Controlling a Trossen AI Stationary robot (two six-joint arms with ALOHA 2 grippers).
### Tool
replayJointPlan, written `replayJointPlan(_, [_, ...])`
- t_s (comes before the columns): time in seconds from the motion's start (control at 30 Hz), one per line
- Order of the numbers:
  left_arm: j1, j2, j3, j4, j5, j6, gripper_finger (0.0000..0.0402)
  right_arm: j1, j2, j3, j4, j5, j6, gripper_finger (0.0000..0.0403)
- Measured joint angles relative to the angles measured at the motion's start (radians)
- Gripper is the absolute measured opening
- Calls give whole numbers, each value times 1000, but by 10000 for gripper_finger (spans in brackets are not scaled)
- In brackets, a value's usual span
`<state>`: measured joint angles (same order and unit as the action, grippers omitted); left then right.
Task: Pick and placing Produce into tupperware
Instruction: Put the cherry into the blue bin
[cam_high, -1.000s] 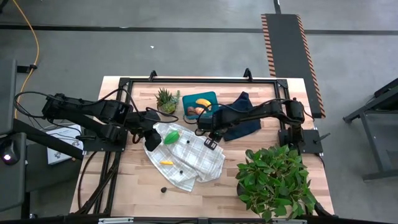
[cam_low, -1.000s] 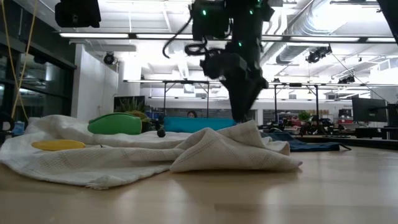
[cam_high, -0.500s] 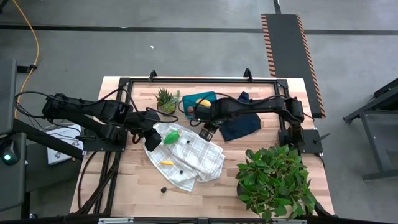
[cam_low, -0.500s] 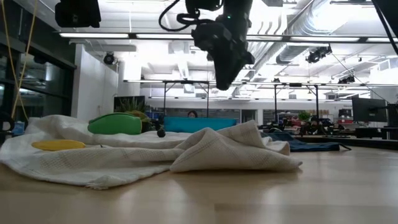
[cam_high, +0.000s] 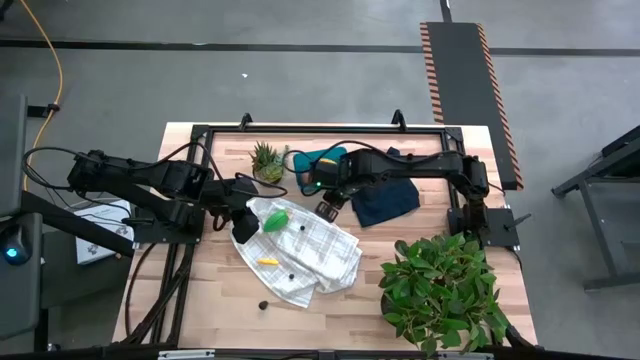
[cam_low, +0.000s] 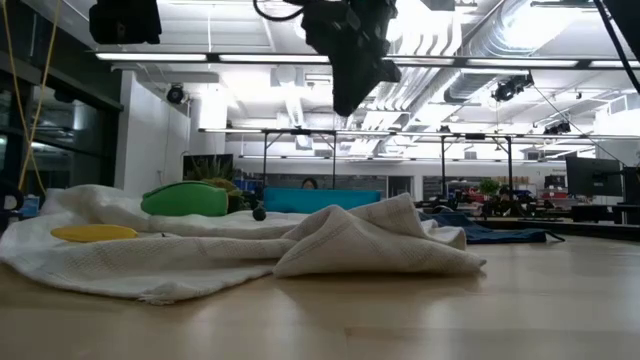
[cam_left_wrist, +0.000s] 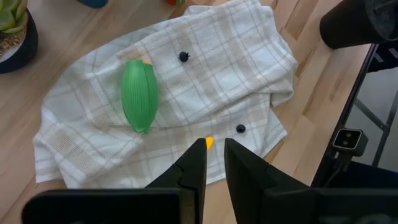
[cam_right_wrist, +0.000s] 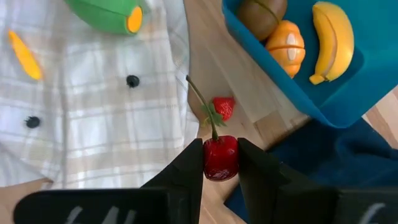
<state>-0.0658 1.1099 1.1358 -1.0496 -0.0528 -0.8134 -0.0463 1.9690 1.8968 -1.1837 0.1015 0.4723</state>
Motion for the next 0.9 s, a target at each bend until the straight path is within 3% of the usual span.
replayJointPlan(0.9, [0, 0, 0, 0, -7, 1, 46, -72, 0, 403, -101, 47, -92, 73])
